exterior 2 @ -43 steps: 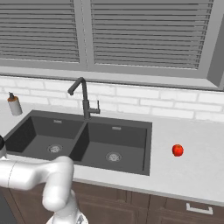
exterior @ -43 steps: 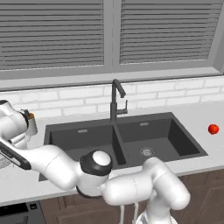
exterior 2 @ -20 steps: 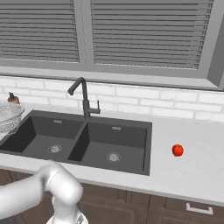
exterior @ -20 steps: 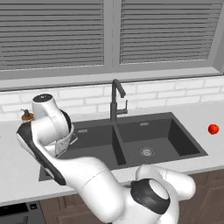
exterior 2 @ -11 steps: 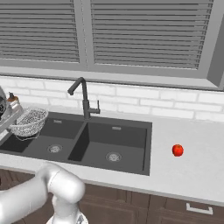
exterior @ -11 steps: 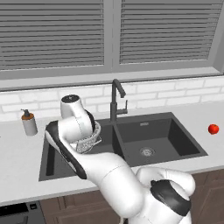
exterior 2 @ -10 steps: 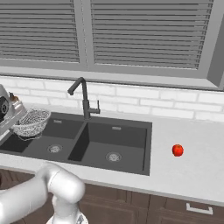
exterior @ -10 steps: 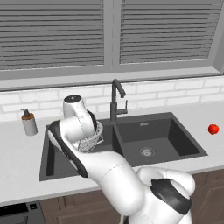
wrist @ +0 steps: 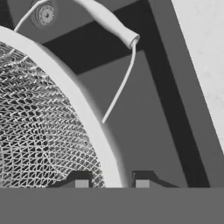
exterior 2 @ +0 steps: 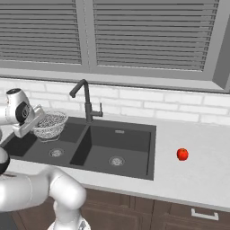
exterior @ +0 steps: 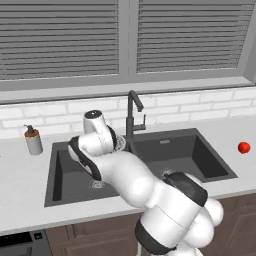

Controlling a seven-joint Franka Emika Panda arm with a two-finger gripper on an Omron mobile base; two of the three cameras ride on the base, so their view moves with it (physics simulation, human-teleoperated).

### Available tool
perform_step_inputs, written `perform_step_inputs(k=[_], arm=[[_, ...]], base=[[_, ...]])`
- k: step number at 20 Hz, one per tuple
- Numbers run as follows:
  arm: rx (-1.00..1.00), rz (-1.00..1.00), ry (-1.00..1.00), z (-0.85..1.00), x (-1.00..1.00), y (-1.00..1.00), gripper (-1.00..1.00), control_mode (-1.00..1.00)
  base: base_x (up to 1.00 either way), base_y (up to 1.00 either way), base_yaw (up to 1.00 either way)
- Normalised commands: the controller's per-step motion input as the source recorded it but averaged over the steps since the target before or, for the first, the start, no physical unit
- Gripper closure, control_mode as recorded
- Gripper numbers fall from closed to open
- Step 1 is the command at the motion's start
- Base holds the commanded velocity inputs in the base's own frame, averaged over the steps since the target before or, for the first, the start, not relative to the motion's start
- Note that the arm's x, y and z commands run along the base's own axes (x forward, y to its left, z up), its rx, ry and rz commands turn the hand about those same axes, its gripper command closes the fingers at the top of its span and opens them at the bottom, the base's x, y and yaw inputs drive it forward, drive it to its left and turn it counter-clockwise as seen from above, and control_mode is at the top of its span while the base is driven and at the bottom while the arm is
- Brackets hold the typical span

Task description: Put the colander in the sink, put the apple in the colander, and turn on the sink faucet and pour water over the colander.

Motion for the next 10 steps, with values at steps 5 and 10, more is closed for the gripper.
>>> perform_step_inputs(k=[5, 10], arm=[[-0.03, -0.23, 0.14, -0.31, 0.34, 0.26, 1.00, -1.00], [-0.06, -0.22, 0.08, -0.24, 0.33, 0.19, 1.00, -1.00]], base=[[0.00, 0.00, 0.00], [0.00, 0.00, 0.00]])
